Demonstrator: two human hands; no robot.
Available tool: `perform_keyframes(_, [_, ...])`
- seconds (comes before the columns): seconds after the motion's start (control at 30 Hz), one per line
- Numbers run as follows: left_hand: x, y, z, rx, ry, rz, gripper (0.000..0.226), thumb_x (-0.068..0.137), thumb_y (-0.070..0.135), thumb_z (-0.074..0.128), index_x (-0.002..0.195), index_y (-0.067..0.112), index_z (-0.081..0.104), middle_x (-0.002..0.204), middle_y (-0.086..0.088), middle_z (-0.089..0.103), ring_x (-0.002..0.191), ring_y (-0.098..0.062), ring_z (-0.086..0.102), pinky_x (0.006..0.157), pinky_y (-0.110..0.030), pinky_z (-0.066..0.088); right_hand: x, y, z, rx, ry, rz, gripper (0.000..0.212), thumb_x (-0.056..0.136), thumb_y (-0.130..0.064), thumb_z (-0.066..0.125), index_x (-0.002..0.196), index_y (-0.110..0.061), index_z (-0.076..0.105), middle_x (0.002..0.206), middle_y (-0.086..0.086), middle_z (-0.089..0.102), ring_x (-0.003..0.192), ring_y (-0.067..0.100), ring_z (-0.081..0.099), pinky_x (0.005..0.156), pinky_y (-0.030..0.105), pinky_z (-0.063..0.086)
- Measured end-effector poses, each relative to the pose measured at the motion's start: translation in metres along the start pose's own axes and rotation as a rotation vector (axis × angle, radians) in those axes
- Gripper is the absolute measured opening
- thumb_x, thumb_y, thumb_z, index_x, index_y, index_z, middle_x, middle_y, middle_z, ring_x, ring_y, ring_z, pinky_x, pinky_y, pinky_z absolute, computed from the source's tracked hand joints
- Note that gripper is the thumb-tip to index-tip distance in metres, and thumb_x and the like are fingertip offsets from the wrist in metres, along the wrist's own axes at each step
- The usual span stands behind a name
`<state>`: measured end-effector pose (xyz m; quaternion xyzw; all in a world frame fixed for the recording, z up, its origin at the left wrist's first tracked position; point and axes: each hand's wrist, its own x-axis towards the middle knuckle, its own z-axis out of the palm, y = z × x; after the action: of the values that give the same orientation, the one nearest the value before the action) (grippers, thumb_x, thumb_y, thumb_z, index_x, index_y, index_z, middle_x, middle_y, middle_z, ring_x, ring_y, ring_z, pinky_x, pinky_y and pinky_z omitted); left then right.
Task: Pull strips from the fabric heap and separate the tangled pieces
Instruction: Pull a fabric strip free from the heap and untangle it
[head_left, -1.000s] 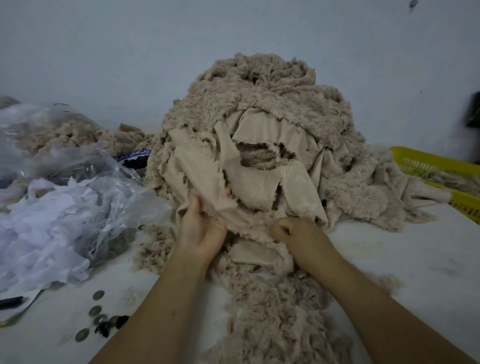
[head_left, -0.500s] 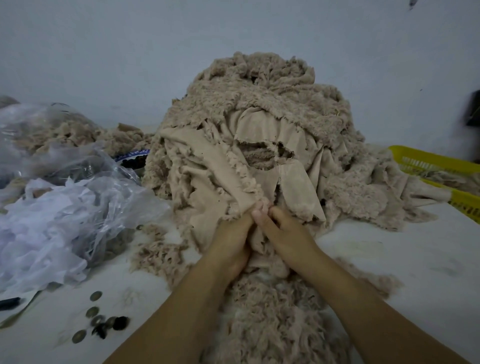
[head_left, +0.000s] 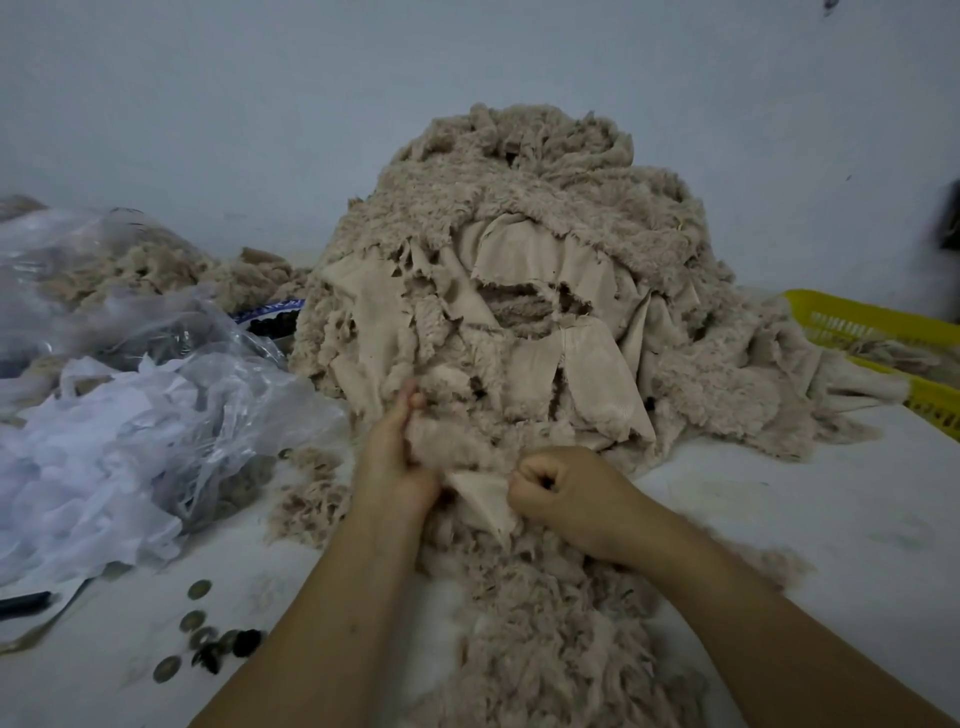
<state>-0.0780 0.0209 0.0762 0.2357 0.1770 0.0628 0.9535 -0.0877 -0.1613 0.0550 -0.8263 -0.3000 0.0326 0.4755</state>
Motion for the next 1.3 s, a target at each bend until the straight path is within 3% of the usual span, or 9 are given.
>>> perform_keyframes(0.17, [0.011,0.009,-0.014,-0.199,-0.031,-0.034,0.027,0.100,0.037,0.057,0.083,0.016,0.061,0.061,0.002,0.058,0.046,-0.004,0.051,0.051,-0.014,0.048,-0.001,0.003,-0.010,0.141,0.180,0.076,0.052,0.093,-0.014,0.058,0.049,-0.029,0.035,0.047,-0.014,0.035,0.043,0.000,0.030,0.046,0.010,0.029])
perform_keyframes(0.33, [-0.001,-0.012,-0.002,0.319,-0.294,-0.030,0.069,0.080,0.073,0.050,0.109,0.013,0.070,0.106,-0.009,0.075,0.104,-0.024,0.069,0.100,-0.039,0.048,0.003,0.005,-0.015,0.538,0.372,0.165,0.037,0.092,-0.032,0.059,0.059,-0.022,0.046,0.063,0.002,0.046,0.058,0.015,0.044,0.058,0.024,0.041])
perform_keyframes(0.57, [-0.017,-0.041,0.000,0.650,-0.290,0.038,0.047,0.081,0.032,0.076,0.118,0.005,0.070,0.114,-0.014,0.074,0.104,-0.025,0.072,0.084,-0.036,0.061,0.004,0.007,-0.013,0.207,0.366,0.204,0.032,0.088,-0.030,0.063,0.064,-0.020,0.044,0.068,-0.005,0.048,0.059,0.011,0.042,0.056,0.024,0.036])
perform_keyframes(0.63, [-0.018,-0.044,0.000,0.790,-0.206,0.105,0.038,0.085,0.040,0.075,0.109,0.010,0.075,0.103,-0.011,0.077,0.095,-0.025,0.075,0.080,-0.039,0.061,0.004,0.005,-0.012,-0.036,0.336,0.144,0.010,0.088,-0.023,0.063,0.087,-0.023,0.053,0.093,-0.007,0.050,0.071,0.006,0.048,0.064,0.023,0.041])
perform_keyframes(0.77, [-0.026,-0.049,0.005,1.053,-0.192,0.190,0.042,0.091,0.064,0.056,0.084,0.030,0.080,0.078,0.006,0.077,0.072,-0.008,0.074,0.050,-0.020,0.055,0.006,-0.002,-0.001,-0.289,0.237,0.023,0.056,0.092,-0.022,0.058,0.145,-0.029,0.040,0.130,-0.012,0.034,0.100,0.006,0.050,0.082,0.031,0.050])
perform_keyframes(0.93, [-0.033,-0.055,0.007,1.132,-0.406,0.264,0.039,0.078,0.078,0.056,0.081,0.045,0.077,0.083,0.015,0.077,0.080,0.000,0.072,0.063,-0.022,0.059,0.009,0.001,-0.006,-0.229,0.401,-0.010,0.022,0.095,-0.006,0.052,0.085,-0.025,0.052,0.091,-0.016,0.043,0.079,-0.003,0.048,0.067,0.020,0.037])
perform_keyframes(1.07, [-0.030,-0.059,0.007,1.021,-0.502,0.299,0.034,0.076,0.059,0.078,0.091,0.029,0.078,0.095,0.007,0.078,0.094,-0.006,0.073,0.081,-0.021,0.056,0.009,0.005,-0.011,0.079,0.508,0.162,0.022,0.099,-0.012,0.048,0.082,-0.012,0.062,0.075,-0.011,0.059,0.070,0.003,0.053,0.056,0.006,0.039])
perform_keyframes(1.17, [-0.028,-0.059,0.006,1.008,-0.499,0.323,0.035,0.088,0.043,0.073,0.114,0.019,0.074,0.111,0.003,0.076,0.108,-0.013,0.070,0.097,-0.031,0.055,0.008,0.003,-0.013,0.358,0.562,0.366,0.036,0.100,-0.037,0.051,0.074,-0.018,0.067,0.067,-0.009,0.070,0.071,0.015,0.065,0.062,0.019,0.052])
perform_keyframes(1.3, [-0.029,-0.056,0.003,1.019,-0.326,0.321,0.035,0.096,0.055,0.052,0.096,0.028,0.074,0.091,0.014,0.077,0.090,-0.003,0.072,0.077,-0.019,0.057,0.008,0.002,-0.016,0.541,0.556,0.488,0.044,0.096,-0.045,0.054,0.095,-0.004,0.072,0.095,0.012,0.076,0.094,0.028,0.071,0.090,0.044,0.057])
